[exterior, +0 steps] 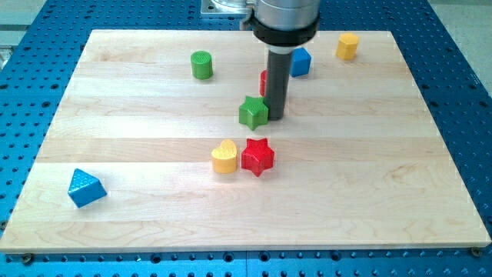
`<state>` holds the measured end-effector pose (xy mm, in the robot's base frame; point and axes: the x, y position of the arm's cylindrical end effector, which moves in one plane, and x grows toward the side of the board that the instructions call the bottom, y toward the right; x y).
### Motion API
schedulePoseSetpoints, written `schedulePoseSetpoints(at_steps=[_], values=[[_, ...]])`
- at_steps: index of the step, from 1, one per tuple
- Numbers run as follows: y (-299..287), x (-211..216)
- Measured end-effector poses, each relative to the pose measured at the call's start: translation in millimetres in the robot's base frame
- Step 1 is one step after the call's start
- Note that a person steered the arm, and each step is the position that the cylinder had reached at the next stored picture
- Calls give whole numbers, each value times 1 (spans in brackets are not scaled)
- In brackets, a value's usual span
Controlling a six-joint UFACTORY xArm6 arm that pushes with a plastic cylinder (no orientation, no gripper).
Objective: Slide the red star and green star in the diagonal line of blocks
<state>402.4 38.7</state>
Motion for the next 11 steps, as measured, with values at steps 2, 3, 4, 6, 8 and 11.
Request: schedulePoseSetpoints(at_steps=[2,3,4,6,8,11], values=[[9,11],[-32,42],[-63,57],[-47,53],[87,84],[20,119]])
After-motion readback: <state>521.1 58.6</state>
